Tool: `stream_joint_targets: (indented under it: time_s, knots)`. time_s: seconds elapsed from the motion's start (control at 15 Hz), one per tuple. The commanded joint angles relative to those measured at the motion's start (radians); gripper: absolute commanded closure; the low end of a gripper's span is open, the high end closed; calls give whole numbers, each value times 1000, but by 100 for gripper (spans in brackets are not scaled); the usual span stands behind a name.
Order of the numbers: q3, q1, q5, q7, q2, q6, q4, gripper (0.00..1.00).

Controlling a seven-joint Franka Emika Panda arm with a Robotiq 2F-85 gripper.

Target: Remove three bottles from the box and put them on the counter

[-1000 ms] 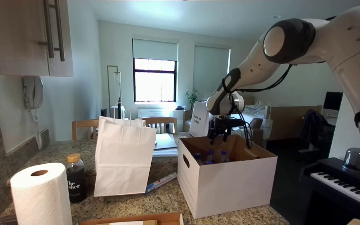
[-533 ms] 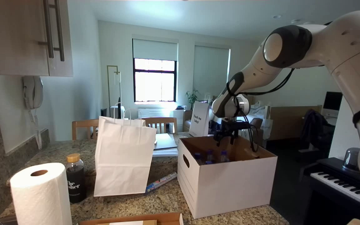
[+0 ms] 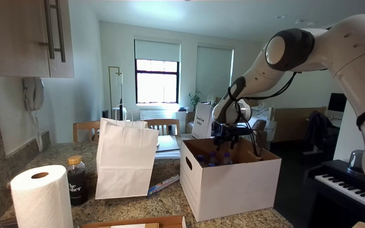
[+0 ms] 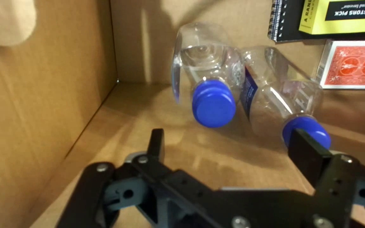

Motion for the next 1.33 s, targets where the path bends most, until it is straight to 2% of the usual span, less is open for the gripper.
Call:
stream_joint_targets:
  time_s: [0.0,0.13,0.33,0.4,0.53,1.07,1.13,1.27]
  knots:
    - [-11,8,-15,43,10,38,-37,0]
    - [-32,19,-31,72,33,32,-27,0]
    - [-26,11,-21,84,62,38,-9,0]
    - [-25,13,-20,89,69,36,-3,25]
    - [-17,14,-18,88,72,34,3,32]
    - [-25,24,-12,135,54,33,5,85]
    - [-25,24,-9,145,50,28,5,88]
    - [-28,27,-6,168,42,30,-8,85]
